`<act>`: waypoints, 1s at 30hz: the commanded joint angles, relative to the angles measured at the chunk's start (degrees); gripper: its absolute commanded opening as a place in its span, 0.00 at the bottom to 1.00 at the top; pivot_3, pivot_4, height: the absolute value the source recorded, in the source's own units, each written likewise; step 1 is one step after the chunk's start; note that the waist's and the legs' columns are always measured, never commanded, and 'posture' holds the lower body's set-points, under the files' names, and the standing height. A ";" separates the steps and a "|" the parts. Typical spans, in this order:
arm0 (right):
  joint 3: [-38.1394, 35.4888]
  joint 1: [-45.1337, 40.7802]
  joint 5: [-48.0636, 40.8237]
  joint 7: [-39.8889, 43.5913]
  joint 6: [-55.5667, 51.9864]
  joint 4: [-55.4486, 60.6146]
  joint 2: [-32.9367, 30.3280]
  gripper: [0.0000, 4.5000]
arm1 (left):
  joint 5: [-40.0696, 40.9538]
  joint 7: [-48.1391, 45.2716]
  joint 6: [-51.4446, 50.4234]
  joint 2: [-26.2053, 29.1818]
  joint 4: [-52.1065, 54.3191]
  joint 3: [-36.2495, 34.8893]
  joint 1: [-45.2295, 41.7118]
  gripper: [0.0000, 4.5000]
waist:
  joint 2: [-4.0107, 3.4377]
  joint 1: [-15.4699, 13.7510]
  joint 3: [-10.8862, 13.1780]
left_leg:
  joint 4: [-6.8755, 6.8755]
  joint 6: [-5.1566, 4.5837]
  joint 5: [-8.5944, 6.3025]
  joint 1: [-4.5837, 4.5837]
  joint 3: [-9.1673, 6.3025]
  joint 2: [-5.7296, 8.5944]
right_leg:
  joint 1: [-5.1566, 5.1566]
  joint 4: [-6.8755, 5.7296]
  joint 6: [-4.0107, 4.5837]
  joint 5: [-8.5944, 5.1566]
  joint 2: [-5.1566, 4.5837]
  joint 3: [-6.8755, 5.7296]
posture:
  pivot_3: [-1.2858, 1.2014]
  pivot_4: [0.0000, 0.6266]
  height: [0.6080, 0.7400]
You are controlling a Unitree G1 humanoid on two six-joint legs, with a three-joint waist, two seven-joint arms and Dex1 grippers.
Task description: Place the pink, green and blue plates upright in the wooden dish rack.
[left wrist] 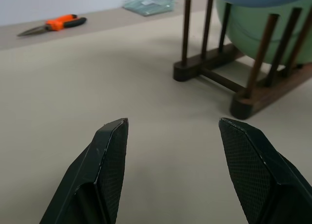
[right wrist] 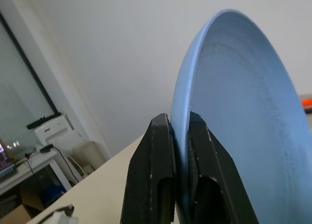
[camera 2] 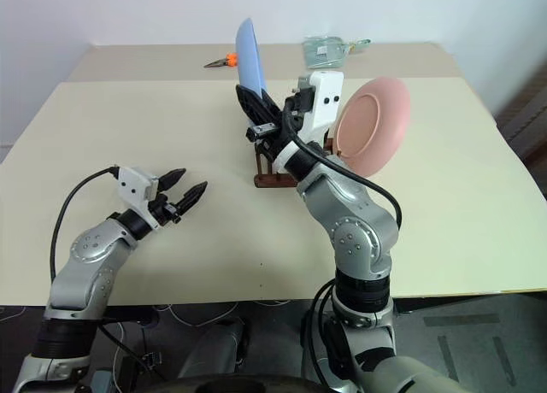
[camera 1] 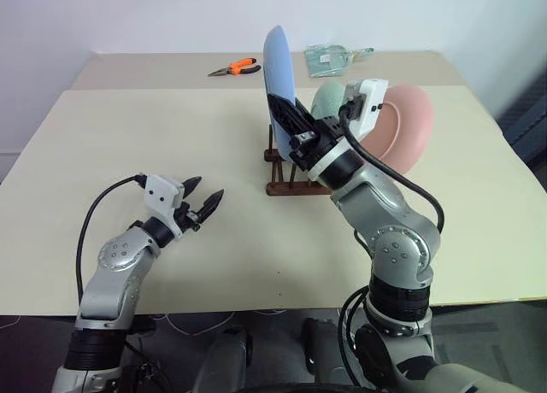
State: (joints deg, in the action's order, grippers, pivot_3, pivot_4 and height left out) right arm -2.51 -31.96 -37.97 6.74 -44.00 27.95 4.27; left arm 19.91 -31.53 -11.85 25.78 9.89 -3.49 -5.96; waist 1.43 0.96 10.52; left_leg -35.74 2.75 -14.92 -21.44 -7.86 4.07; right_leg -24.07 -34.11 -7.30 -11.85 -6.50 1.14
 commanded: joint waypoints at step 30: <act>-14.33 -3.15 19.77 14.10 14.77 -9.35 -45.75 0.14 | -2.82 -3.54 0.34 -1.10 3.67 4.70 -1.16 0.67 | 0.02 -1.53 0.00 | -0.20 -0.13 -0.07 -0.07 0.03 0.05 | 0.33 0.31 -0.07 -0.09 -0.07 -0.07 | 0.52 0.24 1.00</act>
State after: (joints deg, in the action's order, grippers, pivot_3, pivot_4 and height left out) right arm -12.22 -36.89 -22.21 20.58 -30.85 20.77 -38.70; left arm 17.34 -34.38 -12.19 24.66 12.46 1.12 -6.37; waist 1.46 -0.56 10.52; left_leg -35.95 2.60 -15.00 -21.49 -7.83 4.12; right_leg -23.67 -33.69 -7.41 -11.98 -6.57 1.03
